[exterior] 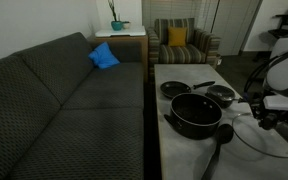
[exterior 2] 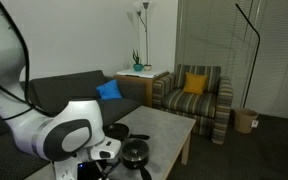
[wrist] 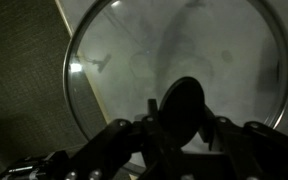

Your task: Remove the lid from the black pot.

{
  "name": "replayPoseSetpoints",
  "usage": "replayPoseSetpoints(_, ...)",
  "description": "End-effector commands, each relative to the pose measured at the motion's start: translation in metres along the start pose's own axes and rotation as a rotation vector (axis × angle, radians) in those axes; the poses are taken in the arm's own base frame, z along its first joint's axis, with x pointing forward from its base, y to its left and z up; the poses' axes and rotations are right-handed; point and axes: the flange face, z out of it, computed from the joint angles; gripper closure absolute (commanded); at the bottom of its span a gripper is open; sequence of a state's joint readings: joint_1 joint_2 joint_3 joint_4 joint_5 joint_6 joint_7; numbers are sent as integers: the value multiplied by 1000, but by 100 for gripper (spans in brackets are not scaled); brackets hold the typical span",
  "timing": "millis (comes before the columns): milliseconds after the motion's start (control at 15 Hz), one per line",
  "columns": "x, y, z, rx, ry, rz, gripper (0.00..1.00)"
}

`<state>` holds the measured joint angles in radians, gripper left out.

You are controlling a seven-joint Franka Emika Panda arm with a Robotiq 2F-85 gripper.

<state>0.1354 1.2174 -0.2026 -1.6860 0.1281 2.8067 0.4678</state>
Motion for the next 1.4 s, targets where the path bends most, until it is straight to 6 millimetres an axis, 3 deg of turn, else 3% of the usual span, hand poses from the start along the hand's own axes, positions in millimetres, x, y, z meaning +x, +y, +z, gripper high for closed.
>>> replayPoseSetpoints(0, 11, -5, 4, 54, 26, 44, 86)
replayPoseSetpoints(733, 9, -14, 45, 128, 30, 100, 86)
replayPoseSetpoints(1333, 13, -11, 49, 156, 29, 138, 86)
